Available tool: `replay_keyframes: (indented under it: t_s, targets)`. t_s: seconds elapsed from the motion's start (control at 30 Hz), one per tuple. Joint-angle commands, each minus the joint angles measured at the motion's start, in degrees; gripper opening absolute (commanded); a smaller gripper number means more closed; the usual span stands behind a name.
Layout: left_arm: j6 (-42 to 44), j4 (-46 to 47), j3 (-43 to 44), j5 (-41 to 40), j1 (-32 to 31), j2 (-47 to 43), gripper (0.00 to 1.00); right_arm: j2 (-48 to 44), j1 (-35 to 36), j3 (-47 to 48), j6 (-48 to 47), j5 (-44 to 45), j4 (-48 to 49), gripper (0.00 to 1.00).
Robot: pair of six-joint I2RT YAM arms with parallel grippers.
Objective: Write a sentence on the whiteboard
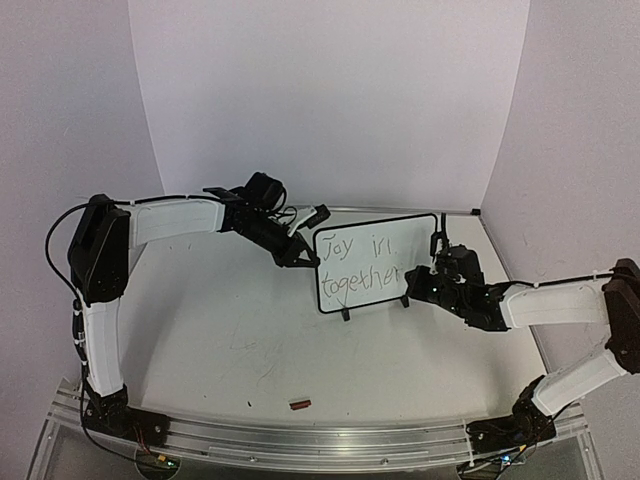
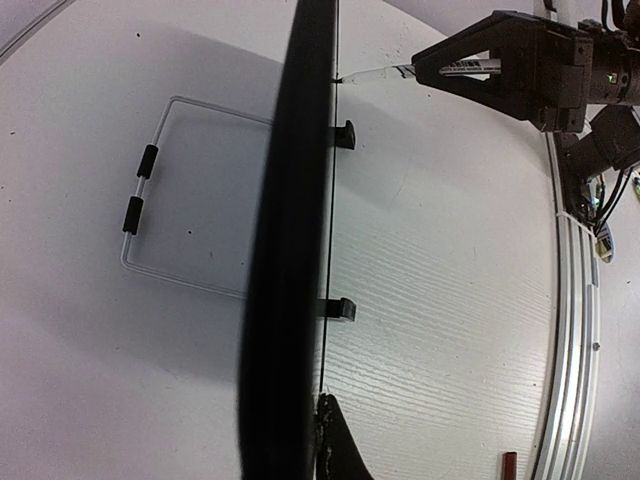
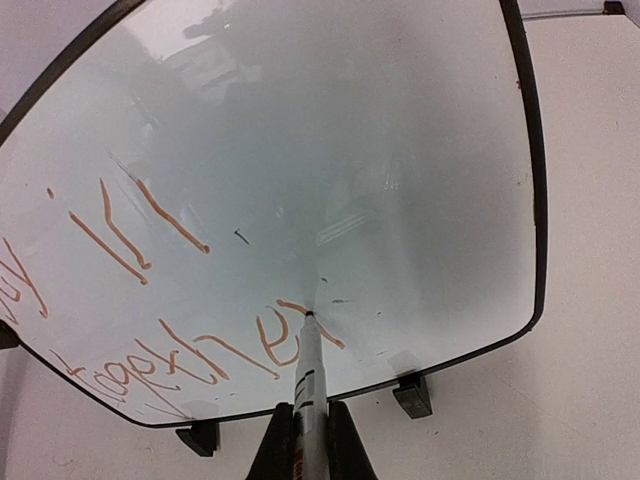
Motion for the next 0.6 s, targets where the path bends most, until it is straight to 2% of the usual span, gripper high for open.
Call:
replay_keyframes:
  t_s: [0.0, 0.27, 0.57]
  targets:
    - [1.24, -1.23, -0.61, -2.66, -0.03, -2.68, 0.00, 0.49, -0.16, 2.01, -0.21, 2.65, 1.70, 0.00]
    - [1.29, -1.22, -0.60, -2.71, -0.01, -2.77, 0.00, -1.19, -0.15, 0.58, 0.60, 5.54, 1.69, 0.00]
    - [1.27, -1.25, -0.62, -2.69, -0.02, -2.85, 0.00, -1.46, -0.17, 0.20, 0.88, 4.99, 1.69, 0.00]
